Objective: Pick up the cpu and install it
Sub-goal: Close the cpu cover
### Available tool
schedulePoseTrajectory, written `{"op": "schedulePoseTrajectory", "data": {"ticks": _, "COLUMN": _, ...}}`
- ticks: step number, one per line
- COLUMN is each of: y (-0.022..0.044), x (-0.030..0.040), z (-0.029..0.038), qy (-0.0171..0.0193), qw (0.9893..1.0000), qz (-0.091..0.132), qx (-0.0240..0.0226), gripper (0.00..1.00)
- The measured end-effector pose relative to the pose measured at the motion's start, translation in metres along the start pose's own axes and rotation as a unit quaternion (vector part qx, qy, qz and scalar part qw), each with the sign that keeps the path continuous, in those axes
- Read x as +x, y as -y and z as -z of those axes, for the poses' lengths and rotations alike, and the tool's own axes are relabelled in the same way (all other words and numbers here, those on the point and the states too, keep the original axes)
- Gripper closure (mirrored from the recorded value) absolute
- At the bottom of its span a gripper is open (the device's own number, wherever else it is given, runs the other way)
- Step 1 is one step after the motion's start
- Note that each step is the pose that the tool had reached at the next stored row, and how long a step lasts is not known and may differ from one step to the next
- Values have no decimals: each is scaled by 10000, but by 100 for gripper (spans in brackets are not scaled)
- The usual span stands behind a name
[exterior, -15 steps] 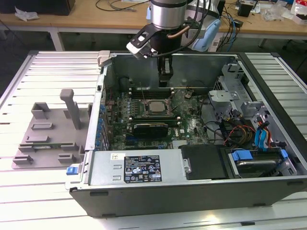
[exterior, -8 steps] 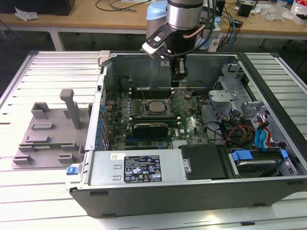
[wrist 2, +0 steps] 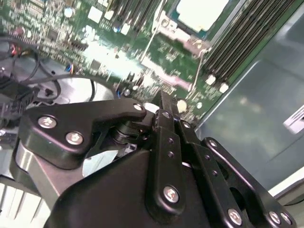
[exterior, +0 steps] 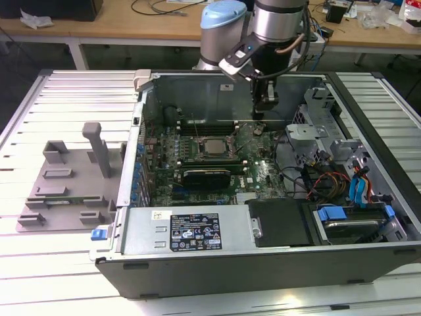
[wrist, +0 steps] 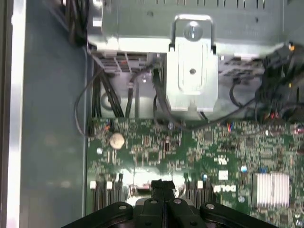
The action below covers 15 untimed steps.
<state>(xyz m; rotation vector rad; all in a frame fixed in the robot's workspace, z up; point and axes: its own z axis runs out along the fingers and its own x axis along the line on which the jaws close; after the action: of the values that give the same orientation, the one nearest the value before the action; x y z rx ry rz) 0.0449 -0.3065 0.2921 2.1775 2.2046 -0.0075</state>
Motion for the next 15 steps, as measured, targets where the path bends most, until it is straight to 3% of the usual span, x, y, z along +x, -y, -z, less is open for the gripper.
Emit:
{"op": "schedulePoseTrajectory", "data": {"ticks": 2, "y": -56, "x": 0, "z": -3, "qy": 0, "qw": 10000, "qz": 1, "qx": 2, "gripper": 89}}
{"op": "schedulePoseTrajectory", "data": {"ticks": 4, "y": -59, "x": -1, "z": -9, "qy": 1, "qw": 10000, "qz": 0, "qx": 2, "gripper": 89}}
{"op": "schedulePoseTrajectory", "data": {"ticks": 15, "y": -89, "x": 10, "z": -330, "qy": 12, "qw": 10000, "qz": 2, "qx": 63, "gripper": 89}}
